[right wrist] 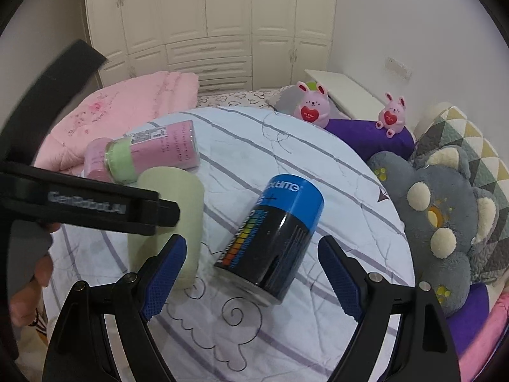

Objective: Flip cup upright

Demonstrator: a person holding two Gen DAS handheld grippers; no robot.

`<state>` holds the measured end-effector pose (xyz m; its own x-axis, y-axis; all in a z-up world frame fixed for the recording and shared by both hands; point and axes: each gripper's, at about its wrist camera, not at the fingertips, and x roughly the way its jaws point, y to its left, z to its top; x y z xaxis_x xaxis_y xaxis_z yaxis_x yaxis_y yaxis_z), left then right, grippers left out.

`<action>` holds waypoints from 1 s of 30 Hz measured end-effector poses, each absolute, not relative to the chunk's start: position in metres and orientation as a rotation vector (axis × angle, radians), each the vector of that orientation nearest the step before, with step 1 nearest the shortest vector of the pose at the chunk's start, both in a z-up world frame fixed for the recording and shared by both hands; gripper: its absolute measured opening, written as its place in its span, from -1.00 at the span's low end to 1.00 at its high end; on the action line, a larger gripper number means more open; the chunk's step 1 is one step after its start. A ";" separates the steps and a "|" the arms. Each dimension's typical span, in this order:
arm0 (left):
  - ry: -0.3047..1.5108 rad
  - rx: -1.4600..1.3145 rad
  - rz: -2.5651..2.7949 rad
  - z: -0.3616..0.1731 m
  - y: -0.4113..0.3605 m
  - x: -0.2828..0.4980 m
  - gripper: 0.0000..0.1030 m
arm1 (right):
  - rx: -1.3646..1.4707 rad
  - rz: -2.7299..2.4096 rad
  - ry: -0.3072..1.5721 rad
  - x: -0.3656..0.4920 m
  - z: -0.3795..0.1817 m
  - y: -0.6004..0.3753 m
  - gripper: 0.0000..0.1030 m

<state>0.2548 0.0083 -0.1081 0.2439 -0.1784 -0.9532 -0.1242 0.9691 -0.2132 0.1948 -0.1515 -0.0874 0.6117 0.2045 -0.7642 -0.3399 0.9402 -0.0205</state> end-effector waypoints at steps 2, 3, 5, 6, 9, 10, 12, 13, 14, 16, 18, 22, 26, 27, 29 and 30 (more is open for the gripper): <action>1.349 -0.259 -0.029 -0.114 0.006 0.261 0.97 | -0.153 0.329 0.860 0.199 -0.090 -0.155 0.67; 1.361 -0.253 -0.041 -0.117 0.004 0.264 0.96 | -0.145 0.338 0.863 0.200 -0.091 -0.157 0.67; 1.369 -0.262 -0.083 -0.118 0.000 0.266 0.75 | -0.132 0.350 0.863 0.202 -0.093 -0.158 0.67; 1.369 -0.254 -0.105 -0.117 -0.003 0.267 0.69 | -0.125 0.356 0.863 0.204 -0.094 -0.159 0.67; 1.350 -0.159 -0.121 -0.113 -0.012 0.268 0.67 | -0.107 0.366 0.859 0.206 -0.095 -0.163 0.67; 1.345 -0.142 -0.122 -0.112 -0.014 0.269 0.67 | -0.103 0.366 0.859 0.206 -0.095 -0.164 0.68; 1.330 -0.086 -0.141 -0.109 -0.017 0.266 0.67 | -0.092 0.373 0.860 0.207 -0.096 -0.166 0.67; 1.324 -0.063 -0.143 -0.107 -0.016 0.267 0.66 | -0.092 0.373 0.862 0.206 -0.097 -0.166 0.68; 1.315 -0.032 -0.142 -0.104 -0.017 0.265 0.66 | -0.093 0.374 0.863 0.206 -0.098 -0.166 0.68; 1.303 0.032 -0.150 -0.100 -0.016 0.264 0.66 | -0.093 0.381 0.863 0.202 -0.098 -0.164 0.68; 1.297 0.079 -0.157 -0.097 -0.014 0.263 0.66 | -0.093 0.389 0.862 0.199 -0.098 -0.161 0.68; 1.298 0.151 -0.166 -0.095 -0.008 0.261 0.66 | -0.100 0.401 0.858 0.194 -0.096 -0.155 0.67; 1.306 0.219 -0.200 -0.093 -0.003 0.255 0.66 | -0.104 0.401 0.865 0.188 -0.097 -0.149 0.68; 1.304 0.240 -0.208 -0.092 -0.002 0.253 0.66 | -0.102 0.404 0.868 0.187 -0.097 -0.147 0.68; 1.302 0.298 -0.234 -0.092 -0.005 0.250 0.66 | -0.110 0.407 0.872 0.184 -0.098 -0.144 0.67; 1.301 0.319 -0.247 -0.093 -0.006 0.250 0.66 | -0.115 0.407 0.872 0.182 -0.098 -0.142 0.67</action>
<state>0.2498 -0.0065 -0.0933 0.2509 0.0003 -0.9680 0.3546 0.9305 0.0921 0.1823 -0.1422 -0.0978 0.5726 0.2996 -0.7631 -0.3921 0.9175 0.0660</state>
